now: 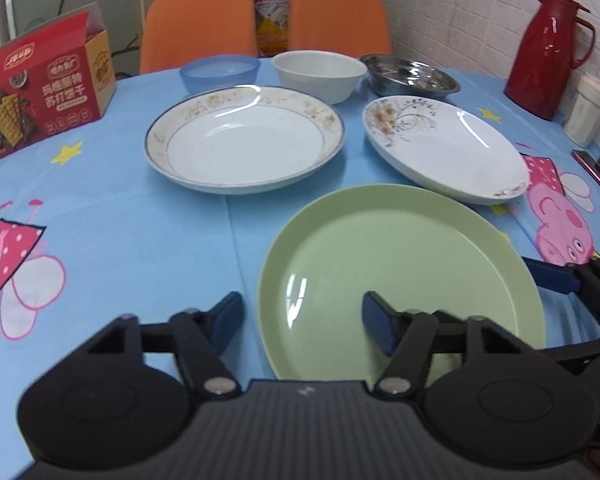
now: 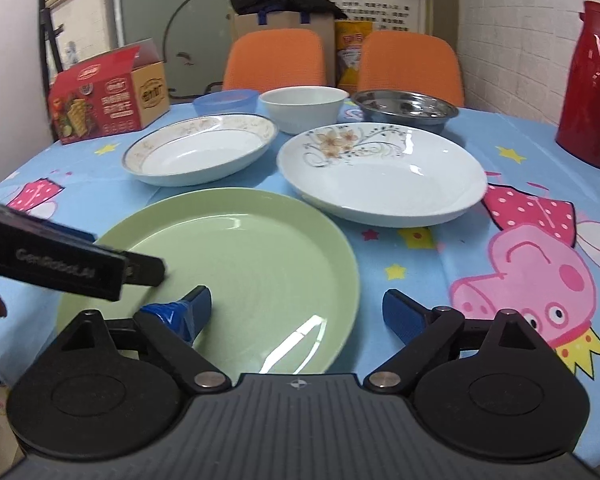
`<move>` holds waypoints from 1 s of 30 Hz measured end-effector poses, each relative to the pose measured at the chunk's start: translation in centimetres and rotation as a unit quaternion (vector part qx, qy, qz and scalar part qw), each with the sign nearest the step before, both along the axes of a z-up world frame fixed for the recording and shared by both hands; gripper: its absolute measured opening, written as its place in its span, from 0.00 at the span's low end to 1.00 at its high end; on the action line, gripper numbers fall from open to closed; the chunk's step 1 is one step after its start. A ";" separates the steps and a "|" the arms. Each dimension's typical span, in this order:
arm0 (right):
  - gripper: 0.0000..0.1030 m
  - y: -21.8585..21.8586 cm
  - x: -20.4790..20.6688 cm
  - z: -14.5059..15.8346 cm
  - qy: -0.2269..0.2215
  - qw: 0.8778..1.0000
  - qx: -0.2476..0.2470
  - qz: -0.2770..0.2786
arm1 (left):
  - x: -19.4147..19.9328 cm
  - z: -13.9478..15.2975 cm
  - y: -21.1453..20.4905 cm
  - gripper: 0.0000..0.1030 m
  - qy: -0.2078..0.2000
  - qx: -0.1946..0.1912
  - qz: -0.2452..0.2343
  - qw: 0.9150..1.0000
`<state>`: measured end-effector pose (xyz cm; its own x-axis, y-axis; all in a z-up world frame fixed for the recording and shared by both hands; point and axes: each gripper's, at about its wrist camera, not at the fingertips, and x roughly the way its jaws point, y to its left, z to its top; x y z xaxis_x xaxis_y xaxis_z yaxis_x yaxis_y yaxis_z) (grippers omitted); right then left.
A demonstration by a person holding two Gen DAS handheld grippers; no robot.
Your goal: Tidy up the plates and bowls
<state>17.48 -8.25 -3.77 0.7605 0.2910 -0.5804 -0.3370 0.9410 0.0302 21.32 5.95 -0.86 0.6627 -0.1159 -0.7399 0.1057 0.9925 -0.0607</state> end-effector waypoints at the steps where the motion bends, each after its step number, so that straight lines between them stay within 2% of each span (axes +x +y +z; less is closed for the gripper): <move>1: 0.75 0.4 -0.4 0.0 -0.001 1.000 0.000 0.014 | -0.1 0.0 -0.4 0.56 -0.003 0.008 -0.003 1.000; 11: 0.74 1.3 -0.6 0.0 -0.005 1.000 0.002 -0.024 | -0.1 0.0 -0.6 0.53 -0.009 -0.002 0.015 1.000; 14: 0.75 2.1 -1.0 0.6 -0.005 0.999 -0.007 -0.044 | -0.4 0.6 -0.5 0.53 -0.014 -0.006 0.023 1.000; 16: 0.75 2.3 -1.3 1.2 -0.012 0.999 0.003 -0.047 | -0.6 1.2 0.2 0.52 -0.021 -0.007 0.026 0.999; 21: 0.76 4.7 -1.6 2.0 -0.010 0.999 0.028 -0.025 | -1.6 2.1 3.1 0.50 -0.024 -0.006 0.061 0.998; 25: 0.76 8.0 -1.2 2.0 -0.008 0.999 0.038 0.014 | -2.7 2.4 6.9 0.50 -0.026 0.003 0.105 0.994; 30: 0.77 11.9 -0.9 1.5 0.001 0.998 0.041 0.055 | -3.4 1.6 10.7 0.50 -0.016 0.002 0.141 0.990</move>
<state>16.60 3.67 -2.23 0.7200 0.4202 -0.5524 -0.4388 0.8922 0.1068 17.95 16.64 0.78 0.6917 0.0787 -0.7179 -0.1728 0.9832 -0.0586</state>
